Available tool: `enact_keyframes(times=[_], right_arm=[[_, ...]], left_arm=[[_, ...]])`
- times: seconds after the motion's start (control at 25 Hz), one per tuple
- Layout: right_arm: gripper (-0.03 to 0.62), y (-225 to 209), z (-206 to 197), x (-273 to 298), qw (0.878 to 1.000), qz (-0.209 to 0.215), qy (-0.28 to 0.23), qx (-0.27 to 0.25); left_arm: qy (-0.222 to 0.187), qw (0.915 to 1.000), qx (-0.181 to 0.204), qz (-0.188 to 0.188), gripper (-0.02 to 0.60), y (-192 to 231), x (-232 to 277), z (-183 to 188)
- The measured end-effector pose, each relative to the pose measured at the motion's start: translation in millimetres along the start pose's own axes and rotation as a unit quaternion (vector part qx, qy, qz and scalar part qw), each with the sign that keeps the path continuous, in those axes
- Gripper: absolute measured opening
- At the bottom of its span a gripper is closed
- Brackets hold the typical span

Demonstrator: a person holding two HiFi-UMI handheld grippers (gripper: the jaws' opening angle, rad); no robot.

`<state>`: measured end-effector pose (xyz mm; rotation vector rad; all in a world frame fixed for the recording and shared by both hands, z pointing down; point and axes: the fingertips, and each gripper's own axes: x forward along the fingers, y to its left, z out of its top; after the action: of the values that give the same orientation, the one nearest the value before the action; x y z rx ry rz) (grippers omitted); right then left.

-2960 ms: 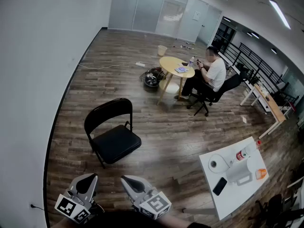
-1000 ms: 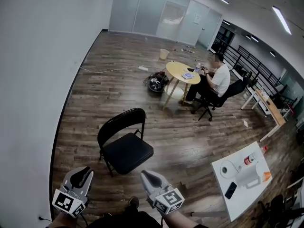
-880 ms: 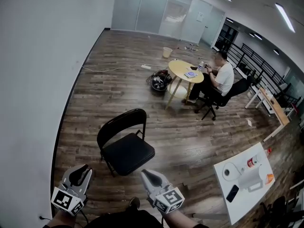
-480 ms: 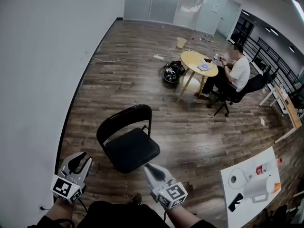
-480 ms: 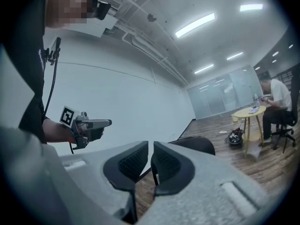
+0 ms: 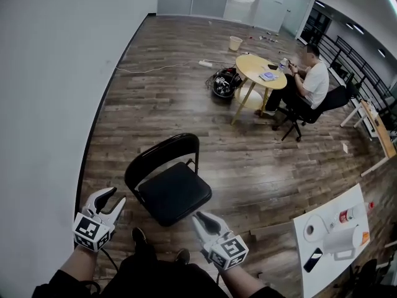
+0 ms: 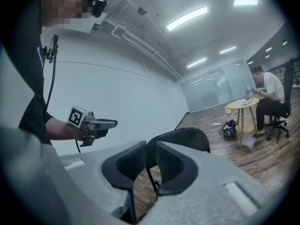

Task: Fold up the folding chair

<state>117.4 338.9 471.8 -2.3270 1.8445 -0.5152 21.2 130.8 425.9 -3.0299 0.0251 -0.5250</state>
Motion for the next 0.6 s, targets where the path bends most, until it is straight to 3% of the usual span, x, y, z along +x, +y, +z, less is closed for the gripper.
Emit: enact_keyframes(times=[0.32,0.6], right_arm=[[0.078,-25,-6,34,0.995,-0.094,0.022,0.032],[0.092,-44,-20,53,0.978,-0.193,0.031,0.072]], left_arm=[[0.031,0.9972,0.013,-0.067,0.198,49,52,-25],[0.07,0.9879,0.023,-0.137,0.265,78,92,-57]])
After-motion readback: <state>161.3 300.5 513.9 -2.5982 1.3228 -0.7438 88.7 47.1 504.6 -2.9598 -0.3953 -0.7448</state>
